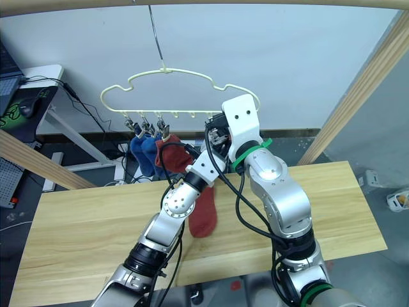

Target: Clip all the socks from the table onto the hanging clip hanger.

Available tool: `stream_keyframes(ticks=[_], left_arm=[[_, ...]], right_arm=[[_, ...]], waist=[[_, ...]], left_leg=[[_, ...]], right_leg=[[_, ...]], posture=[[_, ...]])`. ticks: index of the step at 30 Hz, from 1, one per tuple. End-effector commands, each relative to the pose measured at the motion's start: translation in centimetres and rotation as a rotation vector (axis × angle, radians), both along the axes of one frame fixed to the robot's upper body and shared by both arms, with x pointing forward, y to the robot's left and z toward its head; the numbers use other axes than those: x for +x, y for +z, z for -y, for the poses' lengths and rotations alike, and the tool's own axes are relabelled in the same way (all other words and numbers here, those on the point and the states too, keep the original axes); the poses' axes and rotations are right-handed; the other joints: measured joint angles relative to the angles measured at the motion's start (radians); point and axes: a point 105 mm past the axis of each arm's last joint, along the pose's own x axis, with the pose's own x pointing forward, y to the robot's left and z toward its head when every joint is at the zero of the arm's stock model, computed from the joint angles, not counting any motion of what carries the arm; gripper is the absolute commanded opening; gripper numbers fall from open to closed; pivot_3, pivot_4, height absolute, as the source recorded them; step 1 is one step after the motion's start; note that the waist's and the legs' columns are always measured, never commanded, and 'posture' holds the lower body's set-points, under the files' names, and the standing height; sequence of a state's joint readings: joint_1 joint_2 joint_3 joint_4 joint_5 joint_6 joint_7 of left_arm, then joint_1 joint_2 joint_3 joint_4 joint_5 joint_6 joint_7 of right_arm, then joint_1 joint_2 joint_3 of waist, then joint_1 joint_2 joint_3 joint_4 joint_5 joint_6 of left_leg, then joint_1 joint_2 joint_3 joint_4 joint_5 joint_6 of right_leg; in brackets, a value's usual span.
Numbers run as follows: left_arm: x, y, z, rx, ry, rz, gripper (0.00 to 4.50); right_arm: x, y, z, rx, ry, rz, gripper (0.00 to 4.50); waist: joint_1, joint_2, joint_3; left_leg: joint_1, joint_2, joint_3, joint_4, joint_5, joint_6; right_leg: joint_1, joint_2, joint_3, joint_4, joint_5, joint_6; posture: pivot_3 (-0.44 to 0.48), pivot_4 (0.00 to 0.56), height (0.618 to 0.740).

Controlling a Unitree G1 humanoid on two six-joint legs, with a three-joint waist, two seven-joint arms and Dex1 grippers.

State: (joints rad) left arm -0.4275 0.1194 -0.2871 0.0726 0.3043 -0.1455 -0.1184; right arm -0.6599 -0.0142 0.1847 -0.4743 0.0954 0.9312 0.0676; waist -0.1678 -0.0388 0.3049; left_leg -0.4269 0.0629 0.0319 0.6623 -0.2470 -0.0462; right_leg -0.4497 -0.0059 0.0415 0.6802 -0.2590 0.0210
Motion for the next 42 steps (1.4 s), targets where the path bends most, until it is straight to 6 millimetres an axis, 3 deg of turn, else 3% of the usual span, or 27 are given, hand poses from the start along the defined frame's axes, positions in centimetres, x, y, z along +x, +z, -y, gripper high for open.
stream_keyframes(ticks=[1, 2, 11, 16, 21, 31, 37, 42], left_arm=[[-0.4, 1.3, 0.4, -0.026, -0.014, 0.057, 0.0], [-0.3, 1.3, 0.4, -0.027, -0.014, 0.058, 0.0], [-0.7, 1.3, 0.1, -0.041, -0.037, 0.041, 0.0], [-1.4, 1.4, -0.3, -0.057, -0.067, 0.012, 1.53], [-2.5, 0.0, -0.8, -0.006, -0.108, -0.09, 2.96], [-4.3, -1.5, -3.8, -0.038, -0.203, -0.309, 2.96], [-6.8, -0.9, -5.6, -0.05, -0.348, -0.421, 2.96], [-9.0, 0.2, -6.9, -0.018, -0.48, -0.495, 2.96]], right_arm=[[-0.9, 1.8, 0.0, 0.062, 0.019, 0.055, 2.72], [-0.9, 1.9, 0.0, 0.076, 0.023, 0.055, 3.07], [-1.4, 2.4, 0.7, 0.138, 0.049, 0.06, 3.07], [-1.8, 2.3, 0.8, 0.139, 0.074, 0.056, 3.12], [-2.1, 2.0, 1.1, 0.127, 0.088, 0.057, 3.12], [-4.3, 1.6, 1.4, 0.05, 0.197, 0.103, 3.12], [-5.7, 1.0, 2.6, 0.005, 0.239, 0.11, 3.12], [-5.6, 0.2, 4.6, -0.046, 0.175, 0.088, 3.12]], waist=[[0.0, 0.0, 0.0], [0.0, 0.0, 0.0], [0.001, 0.0, 0.0], [0.0, 0.0, 0.0], [0.0, 0.0, 0.0], [0.001, 0.0, 0.0], [0.004, 0.0, -0.001], [0.005, -0.001, -0.009]], left_leg=[[0.0, 0.0, 0.0, 0.0, 0.0, 0.0], [0.0, 0.0, 0.0, 0.0, 0.0, 0.0], [0.0, 0.0, 0.0, 0.0, 0.0, 0.0], [0.0, 0.0, 0.0, 0.0, 0.0, 0.0], [0.0, 0.0, 0.0, 0.0, 0.0, 0.0], [0.0, 0.0, 0.0, 0.001, 0.0, 0.0], [0.0, 0.0, -0.001, 0.001, 0.0, 0.0], [0.0, 0.0, -0.001, 0.002, 0.0, -0.001]], right_leg=[[0.0, 0.0, 0.0, 0.0, 0.0, 0.0], [0.0, 0.0, 0.0, 0.0, 0.0, 0.0], [0.0, -0.001, 0.0, 0.0, 0.0, 0.0], [0.0, -0.001, 0.0, 0.0, 0.0, 0.0], [0.0, -0.001, 0.0, 0.0, 0.0, 0.0], [0.0, 0.0, 0.0, 0.001, 0.0, 0.0], [0.0, 0.001, -0.001, 0.001, 0.0, 0.0], [0.001, 0.001, -0.001, 0.001, 0.0, 0.001]], posture=[[-0.25, 0.294, 0.74], [-0.251, 0.294, 0.74], [-0.251, 0.295, 0.74], [-0.247, 0.293, 0.74], [-0.244, 0.287, 0.74], [-0.227, 0.272, 0.74], [-0.221, 0.25, 0.74], [-0.216, 0.22, 0.74]])
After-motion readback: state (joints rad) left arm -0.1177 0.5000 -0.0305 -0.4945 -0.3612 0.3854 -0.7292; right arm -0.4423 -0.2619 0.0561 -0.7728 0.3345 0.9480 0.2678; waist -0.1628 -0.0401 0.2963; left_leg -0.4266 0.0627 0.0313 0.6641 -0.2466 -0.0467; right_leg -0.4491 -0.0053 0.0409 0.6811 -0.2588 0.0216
